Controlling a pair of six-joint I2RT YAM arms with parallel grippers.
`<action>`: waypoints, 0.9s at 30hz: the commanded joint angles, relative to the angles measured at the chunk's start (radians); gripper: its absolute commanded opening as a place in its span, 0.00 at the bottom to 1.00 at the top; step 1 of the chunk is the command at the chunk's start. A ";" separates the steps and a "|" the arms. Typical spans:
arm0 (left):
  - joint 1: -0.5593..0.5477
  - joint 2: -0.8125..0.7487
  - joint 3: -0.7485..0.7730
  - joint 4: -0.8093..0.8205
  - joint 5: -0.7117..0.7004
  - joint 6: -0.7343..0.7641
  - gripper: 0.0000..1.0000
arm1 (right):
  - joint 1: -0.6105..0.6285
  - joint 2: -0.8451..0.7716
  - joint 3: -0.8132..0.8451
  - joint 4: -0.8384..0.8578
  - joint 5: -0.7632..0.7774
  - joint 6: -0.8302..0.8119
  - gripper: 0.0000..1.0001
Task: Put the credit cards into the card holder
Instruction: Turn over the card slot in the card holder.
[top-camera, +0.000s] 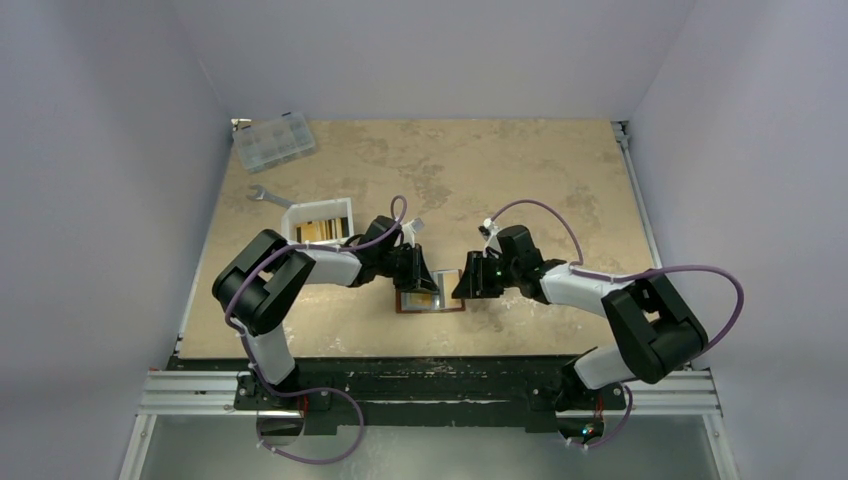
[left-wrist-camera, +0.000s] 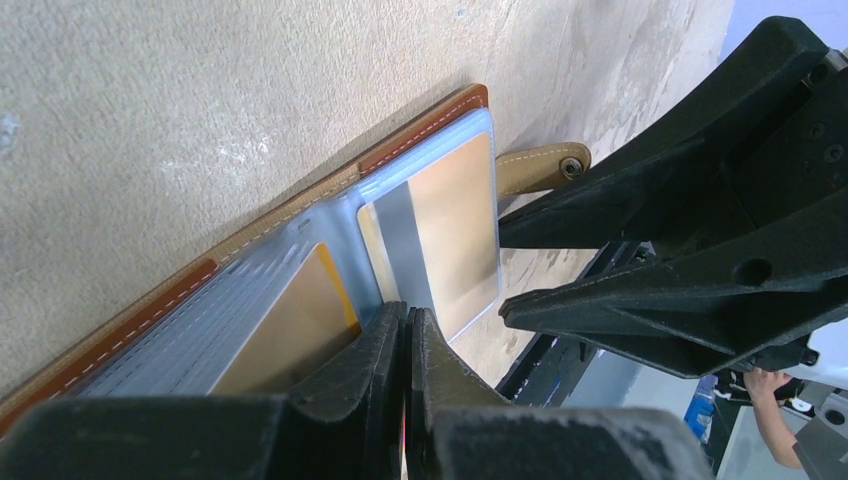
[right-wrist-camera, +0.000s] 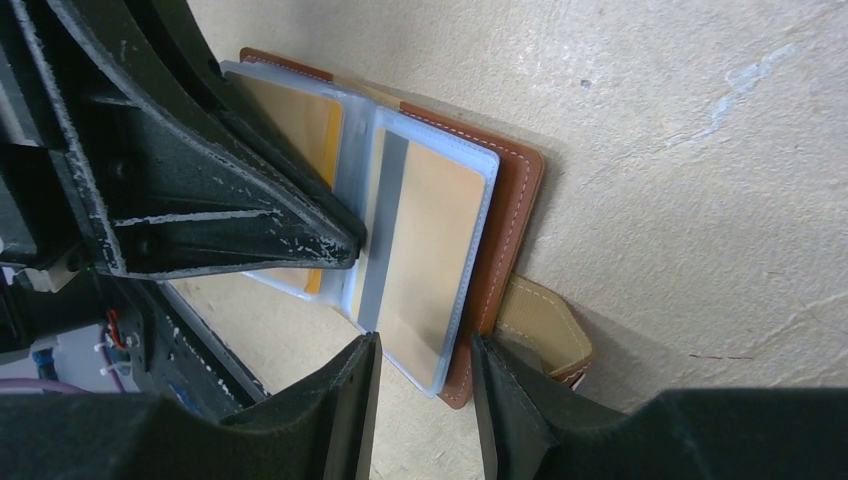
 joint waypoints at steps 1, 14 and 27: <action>0.000 0.013 -0.011 -0.051 -0.057 0.049 0.00 | 0.000 -0.005 0.033 0.051 -0.053 0.007 0.45; -0.001 0.015 -0.020 -0.043 -0.056 0.047 0.00 | 0.004 -0.024 0.055 -0.017 -0.009 -0.001 0.45; 0.000 0.012 -0.022 -0.043 -0.057 0.048 0.00 | 0.012 -0.011 0.033 0.002 -0.050 0.009 0.45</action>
